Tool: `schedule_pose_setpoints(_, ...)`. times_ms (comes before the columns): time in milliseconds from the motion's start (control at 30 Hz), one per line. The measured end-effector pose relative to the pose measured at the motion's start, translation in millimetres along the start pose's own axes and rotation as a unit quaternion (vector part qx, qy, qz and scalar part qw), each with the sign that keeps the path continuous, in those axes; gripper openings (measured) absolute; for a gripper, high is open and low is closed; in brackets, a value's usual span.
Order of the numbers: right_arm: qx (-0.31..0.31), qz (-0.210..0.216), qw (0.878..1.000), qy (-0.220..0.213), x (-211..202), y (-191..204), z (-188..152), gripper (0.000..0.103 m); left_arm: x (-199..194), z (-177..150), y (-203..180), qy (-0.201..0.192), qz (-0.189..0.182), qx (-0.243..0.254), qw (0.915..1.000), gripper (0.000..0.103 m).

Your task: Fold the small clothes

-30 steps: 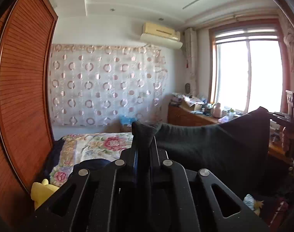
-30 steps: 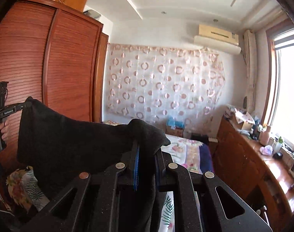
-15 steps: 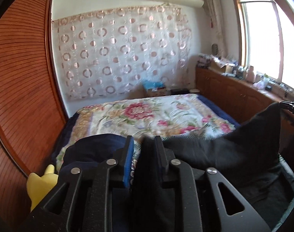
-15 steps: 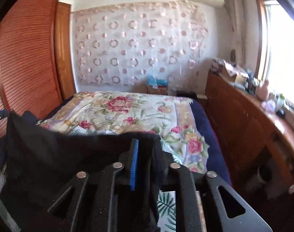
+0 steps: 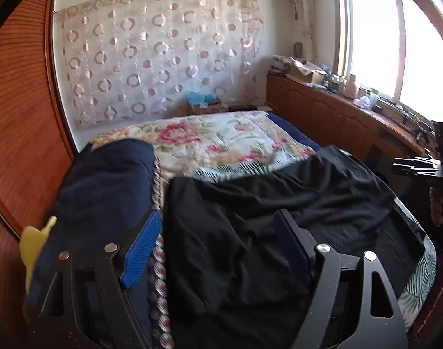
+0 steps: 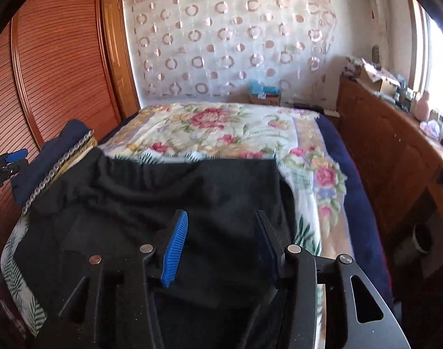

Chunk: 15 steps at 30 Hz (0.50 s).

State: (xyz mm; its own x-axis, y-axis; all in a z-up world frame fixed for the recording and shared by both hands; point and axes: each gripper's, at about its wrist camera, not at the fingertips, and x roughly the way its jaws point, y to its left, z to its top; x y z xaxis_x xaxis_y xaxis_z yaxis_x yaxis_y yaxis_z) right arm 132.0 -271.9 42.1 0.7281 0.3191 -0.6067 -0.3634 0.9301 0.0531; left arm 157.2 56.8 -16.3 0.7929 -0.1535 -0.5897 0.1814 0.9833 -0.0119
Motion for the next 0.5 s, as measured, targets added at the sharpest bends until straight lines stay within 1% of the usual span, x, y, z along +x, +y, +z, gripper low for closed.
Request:
schedule_pose_setpoints(100, 0.008, 0.014, 0.999, 0.031, -3.7, 0.7, -17.7, 0.049, 3.7, -19.3, -4.9, 0.026, -0.015, -0.002, 0.9995, 0.08)
schedule_pose_setpoints(233, 0.026, 0.017, 0.998, 0.063, -6.1, -9.3, -30.0, 0.049, 13.2, -46.3, -13.7, 0.06, -0.031, -0.003, 0.9977, 0.08)
schedule_pose_setpoints(367, 0.041, 0.02, 0.996, 0.078, -15.0, -14.7, -30.1, 0.049, 26.9, -61.3, -16.6, 0.089, -0.03, 0.003, 0.9956, 0.08)
schedule_pose_setpoints(467, 0.05, 0.023, 0.995, 0.083, -26.5, -18.4, -28.8, 0.049, 35.9, -70.9, -15.7, 0.105, -0.029, -0.001, 0.994, 0.08)
schedule_pose_setpoints(500, 0.053, 0.025, 0.995, 0.086, -24.4, -20.4, -28.9, 0.049, 38.0, -73.8, -15.3, 0.111, -0.03, -0.002, 0.9934, 0.08)
